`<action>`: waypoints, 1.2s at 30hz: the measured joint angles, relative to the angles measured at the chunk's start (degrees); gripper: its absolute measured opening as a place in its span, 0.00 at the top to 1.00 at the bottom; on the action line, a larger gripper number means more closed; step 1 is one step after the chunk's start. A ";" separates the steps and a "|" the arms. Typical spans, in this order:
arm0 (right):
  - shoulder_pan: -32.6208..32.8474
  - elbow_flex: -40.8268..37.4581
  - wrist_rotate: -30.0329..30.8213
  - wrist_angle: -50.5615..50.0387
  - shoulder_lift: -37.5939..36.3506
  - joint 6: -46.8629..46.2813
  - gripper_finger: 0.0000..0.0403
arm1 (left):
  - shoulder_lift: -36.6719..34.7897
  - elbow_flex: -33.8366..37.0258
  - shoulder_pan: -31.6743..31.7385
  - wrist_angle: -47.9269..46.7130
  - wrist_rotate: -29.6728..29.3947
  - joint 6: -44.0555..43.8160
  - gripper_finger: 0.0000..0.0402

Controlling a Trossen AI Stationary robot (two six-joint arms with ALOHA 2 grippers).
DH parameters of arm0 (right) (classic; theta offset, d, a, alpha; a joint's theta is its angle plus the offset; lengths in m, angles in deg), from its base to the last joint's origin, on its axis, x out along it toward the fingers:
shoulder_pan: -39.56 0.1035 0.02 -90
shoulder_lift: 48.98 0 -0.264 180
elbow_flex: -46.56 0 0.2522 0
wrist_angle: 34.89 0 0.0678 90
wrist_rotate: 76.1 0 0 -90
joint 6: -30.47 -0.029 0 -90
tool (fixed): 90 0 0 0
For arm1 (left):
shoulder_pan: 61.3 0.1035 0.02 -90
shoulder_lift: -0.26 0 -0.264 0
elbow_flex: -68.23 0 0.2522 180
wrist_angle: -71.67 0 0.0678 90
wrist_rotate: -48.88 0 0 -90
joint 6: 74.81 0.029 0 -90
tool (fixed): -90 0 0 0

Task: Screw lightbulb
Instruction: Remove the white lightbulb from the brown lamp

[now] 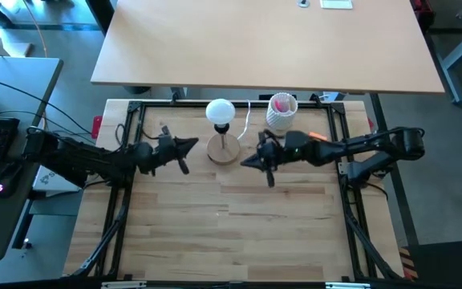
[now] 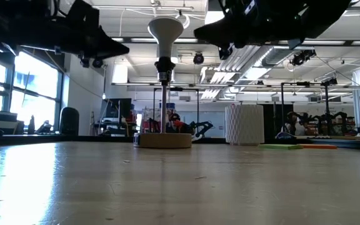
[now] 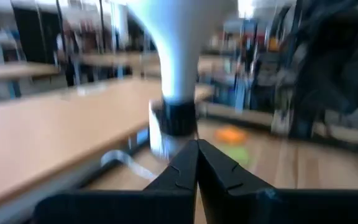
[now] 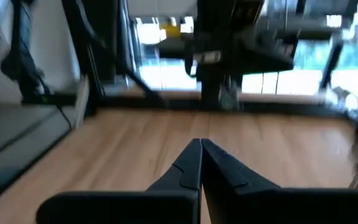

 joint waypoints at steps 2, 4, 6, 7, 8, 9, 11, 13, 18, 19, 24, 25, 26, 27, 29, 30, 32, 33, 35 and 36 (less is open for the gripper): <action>-2.15 0.42 -2.83 2.82 0.00 0.98 1.00 | -0.04 1.25 0.87 6.29 0.01 1.54 1.00; -3.55 2.44 -3.06 2.60 0.00 2.69 1.00 | -0.04 1.38 2.81 10.28 0.25 2.58 1.00; -4.90 4.86 -0.55 1.83 0.00 3.52 1.00 | -0.07 1.00 5.65 12.56 1.75 5.18 1.00; -5.57 6.07 0.86 1.29 0.00 3.57 1.00 | -0.07 0.64 7.41 13.20 3.04 6.51 1.00; -6.27 7.22 2.07 0.62 0.00 3.56 1.00 | -0.07 0.29 9.52 13.38 4.54 6.91 1.00; -6.79 8.24 3.01 0.33 0.00 3.58 1.00 | -0.05 -0.22 11.87 13.22 6.61 6.62 1.00; -7.53 9.50 3.26 0.15 -0.02 3.73 1.00 | -0.04 -1.51 16.95 12.42 14.56 3.95 1.00; -7.90 10.27 3.18 0.15 -0.02 3.66 1.00 | -0.04 -3.71 22.15 10.17 25.15 0.07 1.00; -7.93 10.74 3.84 0.53 -0.02 3.71 1.00 | 1.76 -10.42 31.09 3.48 36.55 -1.97 1.00; -7.93 10.74 4.39 0.93 -0.02 3.71 1.00 | 2.67 -11.92 32.57 2.61 39.12 -2.23 1.00; -7.93 10.77 5.32 2.29 -0.02 3.71 1.00 | 10.17 -18.49 36.89 2.22 51.35 -6.72 1.00; -7.95 10.77 5.31 2.31 -0.02 3.71 1.00 | 11.95 -19.45 37.23 1.97 52.49 -7.49 1.00; -8.10 10.77 5.30 2.36 -0.02 3.72 1.00 | 13.54 -20.26 37.48 2.08 53.64 -8.01 1.00; -8.20 10.77 5.21 2.40 -0.02 3.65 1.00 | 15.05 -21.01 37.67 2.68 54.63 -8.30 1.00; -8.60 10.77 5.19 2.51 0.24 3.21 1.00 | 17.56 -22.22 37.72 3.57 55.56 -8.47 1.00; -8.86 10.77 5.19 3.25 0.68 2.82 1.00 | 18.69 -22.68 37.70 3.74 56.34 -8.55 1.00; -9.35 10.77 4.09 4.47 1.76 1.11 1.00 | 20.22 -23.39 37.70 4.13 57.98 -9.52 1.00; -9.58 10.77 2.95 5.67 2.62 0.18 1.00 | 20.58 -23.60 37.70 4.31 58.47 -9.82 1.00; -9.85 10.77 1.85 7.37 4.12 -0.28 1.00 | 20.74 -23.69 37.70 4.35 58.60 -9.96 1.00; -9.81 10.77 2.04 7.81 4.62 -0.24 1.00 | 20.74 -23.69 37.70 4.35 58.59 -9.96 1.00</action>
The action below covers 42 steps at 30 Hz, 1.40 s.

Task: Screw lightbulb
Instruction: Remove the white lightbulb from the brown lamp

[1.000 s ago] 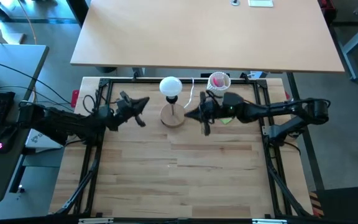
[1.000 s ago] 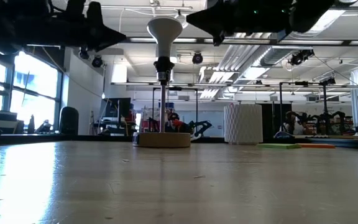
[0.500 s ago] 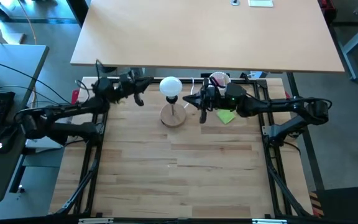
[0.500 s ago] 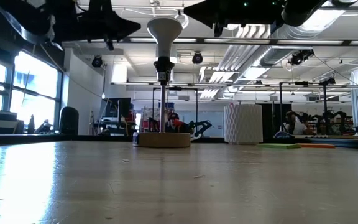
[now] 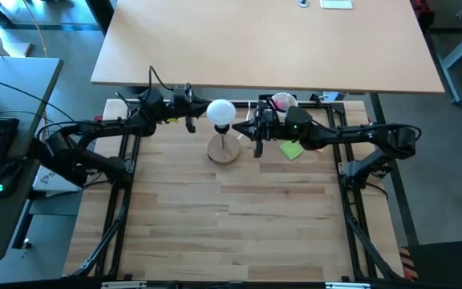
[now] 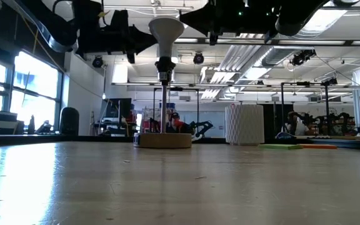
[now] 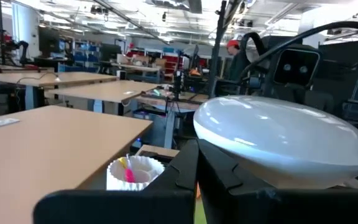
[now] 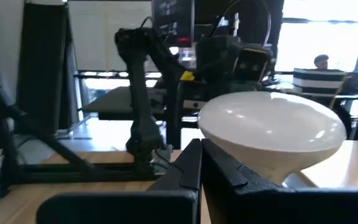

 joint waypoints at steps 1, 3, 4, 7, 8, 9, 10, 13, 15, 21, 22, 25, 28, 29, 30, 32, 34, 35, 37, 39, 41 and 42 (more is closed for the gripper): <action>0.00 0.00 0.89 0.64 0.35 0.02 1.00 | 0.01 0.00 0.00 -0.02 0.00 0.00 1.00; 0.02 0.00 2.15 1.81 0.58 0.30 1.00 | -0.08 0.00 -0.02 -0.01 0.00 -0.02 1.00; 0.00 0.00 2.59 2.06 0.58 0.37 1.00 | -0.13 0.00 -0.04 0.00 0.00 -0.02 1.00; -0.49 0.00 3.30 2.22 0.58 -0.07 1.00 | -0.13 0.00 -0.04 0.34 1.34 -0.10 1.00; -0.76 0.00 3.13 2.21 0.58 -0.76 1.00 | -0.13 0.00 -0.06 0.42 1.64 -0.40 1.00; -1.08 0.00 3.09 2.19 0.58 -1.22 1.00 | -0.13 0.01 -0.21 0.49 1.68 -0.78 1.00; -1.41 0.00 3.01 2.10 0.58 -1.79 1.00 | -0.13 0.04 -0.38 0.54 1.49 -1.09 1.00; -1.95 0.00 3.62 1.98 0.58 -2.65 1.00 | -0.20 0.11 -0.86 0.77 1.35 -1.55 1.00; -1.97 0.00 5.11 2.02 0.58 -2.69 1.00 | -0.24 0.11 -1.15 0.95 1.32 -1.94 1.00; -1.99 0.00 8.97 1.83 0.54 -3.58 1.00 | -0.79 1.56 -1.27 2.02 1.39 -3.21 1.00; -2.04 0.00 9.95 1.85 0.54 -3.59 1.00 | -1.28 2.24 -1.32 1.93 1.43 -3.21 1.00; -2.25 0.00 13.67 1.79 0.54 -3.61 1.00 | -2.48 4.16 -1.56 1.94 2.48 -3.20 1.00; -2.40 0.02 15.97 0.93 0.65 -3.61 1.00 | -3.96 6.25 -2.18 3.23 3.67 -3.69 1.00; -2.53 0.02 16.44 0.71 0.71 -3.63 1.00 | -4.46 6.94 -2.34 3.55 3.65 -3.89 1.00; -2.65 0.02 17.26 0.53 0.71 -3.82 1.00 | -5.00 7.51 -2.62 3.57 3.47 -3.89 1.00; -2.80 0.02 17.65 0.46 0.71 -4.02 1.00 | -6.11 8.68 -3.34 4.60 1.95 -3.42 1.00; -2.93 0.02 17.24 0.15 0.71 -3.87 1.00 | -7.61 9.95 -3.77 5.76 -1.15 -2.96 1.00; -2.90 0.02 17.04 0.08 0.69 -3.67 1.00 | -8.53 10.42 -3.87 5.98 -2.95 -2.94 1.00; -2.50 0.02 16.95 -0.66 0.22 -3.30 1.00 | -10.23 11.28 -3.83 6.01 -5.30 -2.55 1.00; -1.65 0.02 16.39 -1.95 -0.44 -1.81 1.00 | -11.77 11.63 -3.75 5.59 -6.39 -2.19 1.00; -0.50 0.02 15.42 -2.21 -0.63 0.17 1.00 | -13.01 11.58 -3.76 6.30 -6.60 -2.05 1.00; 0.05 0.02 13.79 -2.03 -0.64 0.84 1.00 | -13.33 11.42 -3.76 6.36 -6.55 -2.10 1.00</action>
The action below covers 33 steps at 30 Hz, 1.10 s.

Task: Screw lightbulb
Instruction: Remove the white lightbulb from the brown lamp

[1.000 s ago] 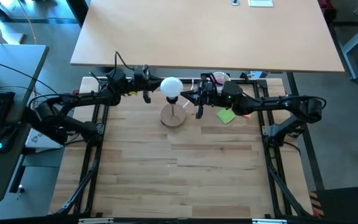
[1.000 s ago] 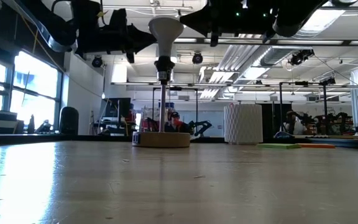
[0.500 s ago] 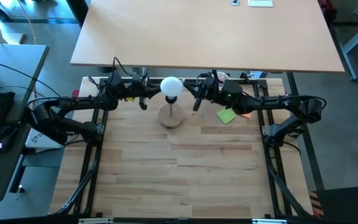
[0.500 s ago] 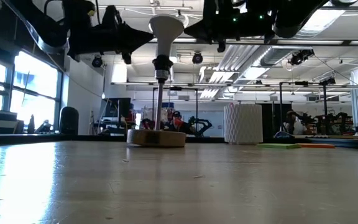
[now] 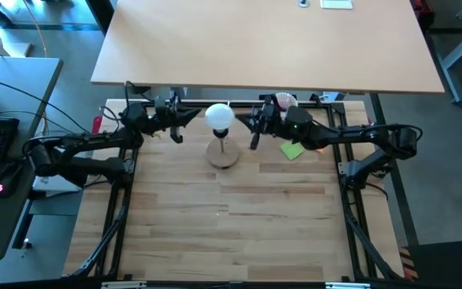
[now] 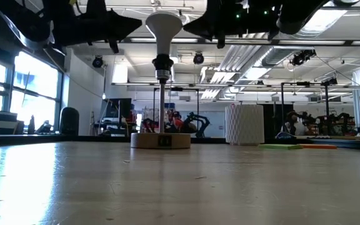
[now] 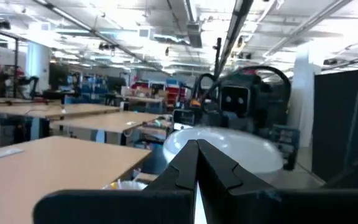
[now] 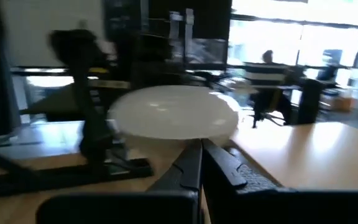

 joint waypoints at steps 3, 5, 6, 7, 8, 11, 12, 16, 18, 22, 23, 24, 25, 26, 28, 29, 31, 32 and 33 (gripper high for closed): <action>1.38 0.00 -6.26 1.56 0.20 0.82 1.00 | 0.68 -0.60 0.00 -0.71 0.98 -0.72 1.00; 2.14 0.02 -7.74 1.87 0.36 0.81 1.00 | 1.96 -1.41 -0.17 -0.62 1.90 -0.88 1.00; 2.47 0.02 -7.89 1.80 0.41 1.11 1.00 | 2.73 -1.84 -0.27 -0.52 1.94 -0.95 1.00; 2.68 0.02 -8.05 1.69 0.42 1.59 1.00 | 3.53 -2.26 -0.36 -0.50 1.96 -1.18 1.00; 2.80 0.02 -8.03 1.73 0.42 1.86 1.00 | 4.29 -2.57 -0.48 -0.48 1.99 -1.35 1.00; 2.93 0.02 -7.08 1.82 0.42 2.03 1.00 | 5.42 -3.21 -0.82 -0.42 2.06 -1.38 1.00; 2.74 0.02 -6.22 1.78 0.42 1.79 1.00 | 5.50 -3.22 -0.99 -0.38 2.00 -1.38 1.00; 2.33 0.02 -3.78 1.41 0.35 1.63 1.00 | 5.36 -3.22 -1.37 -0.54 3.31 -2.23 1.00; 2.33 0.01 -3.11 1.21 0.30 1.61 1.00 | 5.19 -3.18 -1.74 -0.58 3.78 -2.30 1.00; 2.38 0.00 1.64 0.70 0.24 0.57 1.00 | 4.50 -2.68 -2.39 -0.28 4.13 -2.43 1.00; 2.29 0.00 4.17 0.58 0.24 0.49 1.00 | 4.13 -2.29 -2.64 -0.22 4.65 -2.43 1.00; 2.28 0.03 6.76 0.46 0.27 0.10 1.00 | 3.65 -1.72 -3.08 0.02 5.70 -2.43 1.00; 2.24 0.04 9.30 -0.13 0.37 -0.17 1.00 | 3.23 -1.05 -3.44 -0.14 6.88 -2.42 1.00; 2.22 0.00 11.75 -0.92 0.50 -0.31 1.00 | 2.82 -0.31 -3.91 -0.57 7.41 -2.44 1.00; 2.32 -0.03 14.45 -1.03 0.57 -0.32 1.00 | 1.83 0.83 -4.55 -0.75 6.57 -2.41 1.00; 2.34 -0.02 14.82 -0.87 0.49 -0.14 1.00 | 1.08 1.35 -4.89 -0.45 5.59 -2.19 1.00; 2.33 -0.02 13.99 -0.82 0.46 0.66 1.00 | 0.02 2.35 -5.61 -0.15 3.60 -1.95 1.00; 2.33 -0.02 12.91 -0.92 0.48 1.27 1.00 | -0.40 2.88 -5.75 -0.44 2.23 -1.80 1.00; 2.35 -0.02 11.15 -0.93 0.48 1.83 1.00 | -0.88 3.29 -5.79 -0.86 0.68 -1.40 1.00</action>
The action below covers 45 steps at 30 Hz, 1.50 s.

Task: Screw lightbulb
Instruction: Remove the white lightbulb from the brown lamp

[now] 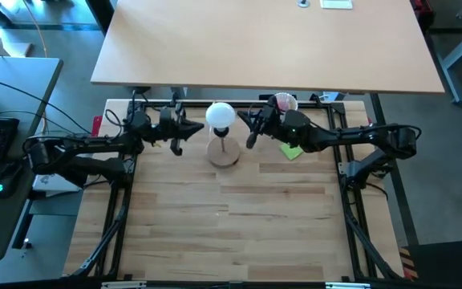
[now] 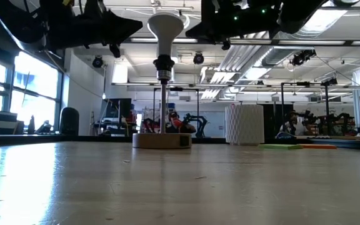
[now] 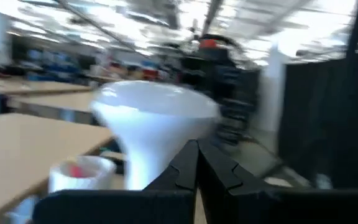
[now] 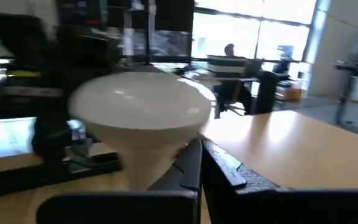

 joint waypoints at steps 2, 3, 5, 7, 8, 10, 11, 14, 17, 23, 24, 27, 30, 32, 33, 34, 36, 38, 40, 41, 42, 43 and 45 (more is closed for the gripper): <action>0.66 0.00 -3.23 0.22 -0.04 1.31 1.00 | -0.96 0.42 0.15 0.31 -3.02 1.01 1.00; 1.15 0.00 -4.40 0.24 -0.04 2.02 1.00 | -1.19 0.32 0.23 0.66 -3.82 1.31 1.00; 1.90 0.00 -5.15 0.63 -0.04 3.92 1.00 | -1.27 -0.23 0.56 0.45 -4.62 2.16 1.00; 2.78 0.00 -6.43 2.09 -0.04 5.77 1.00 | -1.06 -1.00 1.07 0.53 -4.69 2.65 1.00; 3.27 0.00 -7.43 2.88 -0.04 6.66 1.00 | -0.84 -1.42 1.33 0.53 -4.91 2.75 1.00; 3.77 0.00 -10.91 4.44 -0.04 7.35 1.00 | -0.03 -2.30 1.81 0.41 -5.14 3.08 1.00; 3.84 0.00 -12.71 5.28 -0.04 7.38 1.00 | 0.38 -2.76 2.15 0.23 -5.05 3.08 1.00; 3.72 0.00 -14.16 5.29 -0.11 6.78 1.00 | 1.63 -4.11 2.38 0.52 -2.98 2.61 1.00; 2.69 0.00 -13.05 4.78 -0.09 6.59 1.00 | 2.39 -5.01 1.97 0.36 -0.71 1.96 1.00; 1.69 0.00 -1.28 5.38 -0.09 3.68 1.00 | 2.38 -5.05 -1.06 0.42 4.34 0.52 1.00; 1.49 0.00 1.51 5.01 -0.09 2.97 1.00 | 2.38 -5.05 -1.92 0.42 4.59 0.57 1.00; 0.88 0.00 5.92 4.30 -0.09 2.75 1.00 | 2.38 -5.05 -4.48 0.39 4.95 3.11 1.00; 0.77 0.00 4.18 4.29 -0.09 3.55 1.00 | 2.38 -5.05 -5.58 0.37 2.81 4.59 1.00; 1.35 0.00 0.52 4.25 -0.09 5.03 1.00 | 2.36 -5.05 -5.49 0.38 -0.34 5.05 1.00; 1.78 0.00 -1.45 4.33 -0.11 5.85 1.00 | 2.24 -5.05 -5.29 0.25 -1.63 5.07 1.00; 2.36 0.00 -3.22 4.37 -0.11 7.00 1.00 | 2.00 -5.05 -4.83 -0.20 -2.63 5.07 1.00; 3.63 0.00 -5.59 4.33 -0.11 8.97 1.00 | 1.55 -5.05 -3.47 -1.16 -4.04 5.09 1.00; 4.87 0.00 -6.45 4.35 -0.11 10.79 1.00 | 0.77 -5.06 -1.70 -3.65 -5.40 5.02 1.00; 5.66 0.00 -7.50 4.33 -0.11 11.99 1.00 | 0.33 -5.07 0.18 -6.22 -6.16 5.07 1.00; 5.76 0.00 -8.29 4.33 -0.11 12.08 1.00 | 0.46 -5.07 1.01 -6.84 -6.29 5.03 1.00; 5.77 0.00 -9.18 4.33 -0.11 12.05 1.00 | 0.57 -5.00 1.65 -7.12 -6.38 4.88 1.00; 5.78 0.00 -9.41 4.33 -0.11 11.87 1.00 | 0.57 -5.00 2.18 -7.03 -6.38 4.68 1.00; 5.41 0.00 -9.42 4.12 -0.11 11.73 1.00 | 0.44 -5.00 3.31 -6.43 -6.34 4.61 1.00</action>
